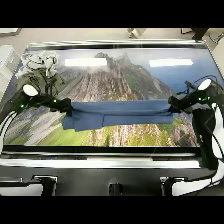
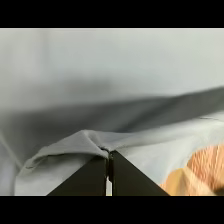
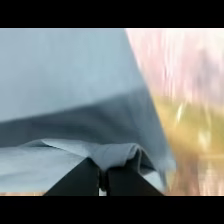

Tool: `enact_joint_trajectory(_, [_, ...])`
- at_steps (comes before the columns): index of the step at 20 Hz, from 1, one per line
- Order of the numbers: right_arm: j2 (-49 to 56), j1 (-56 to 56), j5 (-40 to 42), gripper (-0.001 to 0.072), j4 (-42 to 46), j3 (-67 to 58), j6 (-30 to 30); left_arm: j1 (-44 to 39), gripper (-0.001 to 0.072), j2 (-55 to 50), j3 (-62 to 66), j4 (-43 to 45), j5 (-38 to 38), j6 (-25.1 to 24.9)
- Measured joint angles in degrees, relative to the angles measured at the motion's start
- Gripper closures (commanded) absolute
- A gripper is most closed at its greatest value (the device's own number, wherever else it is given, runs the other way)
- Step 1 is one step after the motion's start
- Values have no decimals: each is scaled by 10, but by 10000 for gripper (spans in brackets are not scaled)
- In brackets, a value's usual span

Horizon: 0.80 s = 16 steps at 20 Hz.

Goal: Fold the clothes and pants, and hang the long-sleeved shirts on hangers.

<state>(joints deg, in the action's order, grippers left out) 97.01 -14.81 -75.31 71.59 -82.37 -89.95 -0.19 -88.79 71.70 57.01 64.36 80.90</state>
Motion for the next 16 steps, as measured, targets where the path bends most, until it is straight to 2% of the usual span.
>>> enact_joint_trajectory(6, [67,3,17,675,-31,-43,-14,1,687,-107,104,-1,3,5])
enact_joint_trajectory(7, [71,3,19,660,-36,-45,-16,2,686,-115,111,-2,2,6])
enact_joint_trajectory(8, [74,3,19,581,-40,-46,-16,2,678,-122,117,-2,1,6])
enact_joint_trajectory(9, [76,3,18,459,-45,-48,-16,3,534,-125,122,-3,1,5])
enact_joint_trajectory(10, [76,2,15,358,-48,-50,-16,4,207,-129,128,-3,0,3])
enact_joint_trajectory(11, [76,-1,4,250,-52,-56,-16,6,90,-131,136,-3,2,-10])
enact_joint_trajectory(12, [76,-5,-9,129,-53,-64,-12,8,93,-132,146,-3,15,-23])
enact_joint_trajectory(14, [76,-22,-32,12,-54,-81,-2,16,104,-132,168,-2,54,-41])
enact_joint_trajectory(16, [83,-42,-51,0,-49,-90,4,27,103,-125,183,1,79,-48])
